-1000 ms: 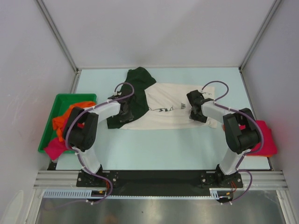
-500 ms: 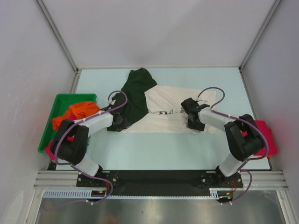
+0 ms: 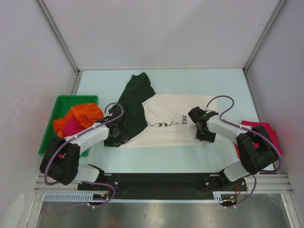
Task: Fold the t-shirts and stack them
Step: Fold the flattened tshirt in 1/3 of the way, then grap the side of the flattened tshirt furthest away from the robot with both arms
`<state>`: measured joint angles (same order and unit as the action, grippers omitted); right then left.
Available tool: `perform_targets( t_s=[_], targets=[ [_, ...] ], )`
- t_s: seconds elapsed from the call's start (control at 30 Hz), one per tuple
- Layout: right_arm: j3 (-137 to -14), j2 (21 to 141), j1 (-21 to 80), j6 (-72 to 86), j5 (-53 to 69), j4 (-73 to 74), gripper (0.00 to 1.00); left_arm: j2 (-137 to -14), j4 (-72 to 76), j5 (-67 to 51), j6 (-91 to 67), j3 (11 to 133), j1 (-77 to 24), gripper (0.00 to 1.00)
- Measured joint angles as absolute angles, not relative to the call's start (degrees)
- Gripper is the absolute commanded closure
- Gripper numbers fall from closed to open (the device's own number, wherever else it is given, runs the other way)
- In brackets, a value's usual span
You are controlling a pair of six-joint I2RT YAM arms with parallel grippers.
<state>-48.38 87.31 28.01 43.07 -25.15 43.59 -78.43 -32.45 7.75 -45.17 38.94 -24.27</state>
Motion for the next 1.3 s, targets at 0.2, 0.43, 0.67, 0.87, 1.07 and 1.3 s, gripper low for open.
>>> perform_targets(
  t_s=[0.2, 0.43, 0.67, 0.87, 1.07, 1.3],
  targets=[
    [-47.81, 85.78, 28.01, 44.18, -25.08, 47.09, 0.47, -77.45, -36.38, 7.25, -46.48, 38.57, -25.21, 0.68],
    [-47.64, 81.84, 28.64, 46.5, -25.76, 49.25, 0.48, -75.94, -39.24, 7.33, -46.63, 38.57, -25.45, 0.66],
    [-55.24, 77.52, 28.93, 45.1, -28.95, 48.47, 0.46, -70.54, -43.92, 9.87, -45.43, 46.24, -25.58, 0.6],
    [-56.95, 85.12, 28.38, 43.62, -29.93, 42.15, 0.49, -79.72, -38.72, 10.94, -44.34, 53.06, -25.61, 0.66],
    [-50.48, 89.45, 28.36, 44.6, -29.47, 37.71, 0.49, -87.02, -35.46, 9.89, -44.66, 48.62, -25.61, 0.67],
    [-47.18, 88.47, 28.38, 47.48, -29.8, 35.16, 0.49, -86.61, -33.93, 9.69, -45.39, 46.09, -25.61, 0.68]
  ],
)
